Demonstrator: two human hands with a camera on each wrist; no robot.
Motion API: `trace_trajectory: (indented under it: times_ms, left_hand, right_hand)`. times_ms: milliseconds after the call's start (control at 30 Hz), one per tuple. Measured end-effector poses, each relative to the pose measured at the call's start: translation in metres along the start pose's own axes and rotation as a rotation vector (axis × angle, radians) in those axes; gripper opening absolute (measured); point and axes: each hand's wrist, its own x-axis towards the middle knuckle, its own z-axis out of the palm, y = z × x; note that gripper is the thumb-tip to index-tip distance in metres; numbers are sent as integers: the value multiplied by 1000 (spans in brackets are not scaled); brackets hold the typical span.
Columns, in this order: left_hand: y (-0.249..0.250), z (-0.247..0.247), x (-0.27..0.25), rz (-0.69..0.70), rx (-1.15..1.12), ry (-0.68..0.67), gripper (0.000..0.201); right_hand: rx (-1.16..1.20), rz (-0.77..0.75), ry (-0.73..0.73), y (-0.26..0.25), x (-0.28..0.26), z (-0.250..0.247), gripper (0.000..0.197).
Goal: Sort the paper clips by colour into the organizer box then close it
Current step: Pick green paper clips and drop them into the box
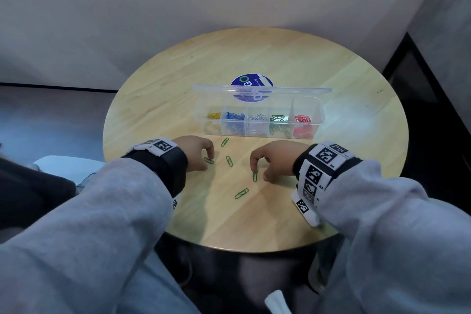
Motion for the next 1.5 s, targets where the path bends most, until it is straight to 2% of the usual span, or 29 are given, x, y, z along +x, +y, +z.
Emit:
trace_trajectory:
  times_ms: [200, 367, 533, 633, 767, 900, 967, 1033, 1167, 1300, 1400, 1500]
  left_hand:
    - [2, 10, 13, -22, 52, -3, 9]
    - [-4, 12, 18, -63, 14, -7, 24]
    - [-15, 7, 14, -108, -84, 77, 27]
    - [-14, 11, 13, -175, -99, 47, 29]
    - [-7, 15, 17, -187, -153, 22, 22]
    - [-2, 11, 14, -189, -99, -44, 16]
    - [-4, 10, 11, -190, -120, -76, 16]
    - [-7, 9, 9, -192, -263, -87, 24]
    - [-3, 2, 2, -243, -889, -125, 22]
    - [-6, -5, -3, -227, -1287, -112, 25]
    - [-10, -7, -5, -203, -1417, -81, 26]
    - [-8, -8, -6, -218, -1359, -69, 26]
  right_hand:
    - [-149, -12, -37, -5, 11, 5, 18]
    - [-214, -16, -78, -4, 8, 8, 14]
    - [-104, -25, -64, -2, 5, 10, 18]
    - [-137, -50, -89, -6, 7, 12, 15]
    - [-188, -24, -123, -8, 9, 11, 7]
    - [-110, 10, -161, -4, 8, 11, 17]
    - [19, 27, -158, 0, 4, 7, 15]
    - [192, 19, -145, 4, 1, 2, 15]
    - [647, -11, -175, 12, 2, -2, 20]
    - [986, -16, -224, 13, 4, -1, 23]
    - [1081, -30, -254, 9, 4, 1, 26]
    - [1100, -13, -274, 3, 4, 4, 30]
